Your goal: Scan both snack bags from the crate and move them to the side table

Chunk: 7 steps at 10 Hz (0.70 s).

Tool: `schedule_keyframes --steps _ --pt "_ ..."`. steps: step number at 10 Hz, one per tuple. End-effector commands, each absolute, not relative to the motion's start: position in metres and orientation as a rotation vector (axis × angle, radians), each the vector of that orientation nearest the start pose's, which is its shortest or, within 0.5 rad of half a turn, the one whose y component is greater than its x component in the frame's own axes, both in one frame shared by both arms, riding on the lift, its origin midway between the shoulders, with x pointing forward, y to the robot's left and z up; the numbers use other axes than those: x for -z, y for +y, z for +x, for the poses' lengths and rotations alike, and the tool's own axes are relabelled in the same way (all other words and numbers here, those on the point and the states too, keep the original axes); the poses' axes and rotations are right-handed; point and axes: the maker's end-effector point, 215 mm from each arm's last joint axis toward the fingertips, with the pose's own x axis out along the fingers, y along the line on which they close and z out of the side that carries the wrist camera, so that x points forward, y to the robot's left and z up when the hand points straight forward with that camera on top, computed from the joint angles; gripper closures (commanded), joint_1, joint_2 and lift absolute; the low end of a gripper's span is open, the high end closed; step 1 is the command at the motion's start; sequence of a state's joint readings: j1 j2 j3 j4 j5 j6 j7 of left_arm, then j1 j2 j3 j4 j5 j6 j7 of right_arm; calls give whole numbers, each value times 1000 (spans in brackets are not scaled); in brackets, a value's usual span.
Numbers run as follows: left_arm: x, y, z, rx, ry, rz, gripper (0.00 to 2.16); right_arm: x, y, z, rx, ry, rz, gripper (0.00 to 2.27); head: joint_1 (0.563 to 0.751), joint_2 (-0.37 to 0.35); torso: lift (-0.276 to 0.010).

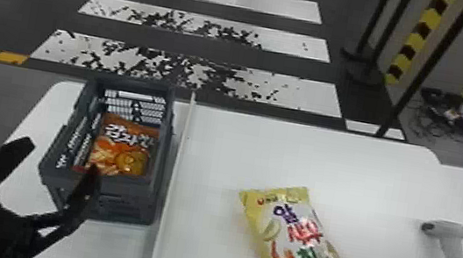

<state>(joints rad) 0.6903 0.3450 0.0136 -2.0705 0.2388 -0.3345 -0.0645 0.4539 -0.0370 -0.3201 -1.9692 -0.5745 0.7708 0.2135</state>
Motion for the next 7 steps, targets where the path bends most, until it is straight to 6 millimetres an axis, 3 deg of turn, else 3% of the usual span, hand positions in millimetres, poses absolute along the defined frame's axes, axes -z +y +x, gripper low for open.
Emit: schedule_keyframes --steps 1,4,5,7 --pt "300 239 384 232 -121 30 56 519 -264 373 -99 691 578 107 695 -41 -99" --pt "305 238 383 237 -113 27 56 524 -251 366 -140 736 615 238 695 -28 -99" --pt "306 238 385 237 -112 25 56 523 -253 364 -155 722 666 586 695 -24 -99" --pt "310 239 387 238 -104 19 60 529 -254 358 -172 745 750 1575 695 -19 -99"
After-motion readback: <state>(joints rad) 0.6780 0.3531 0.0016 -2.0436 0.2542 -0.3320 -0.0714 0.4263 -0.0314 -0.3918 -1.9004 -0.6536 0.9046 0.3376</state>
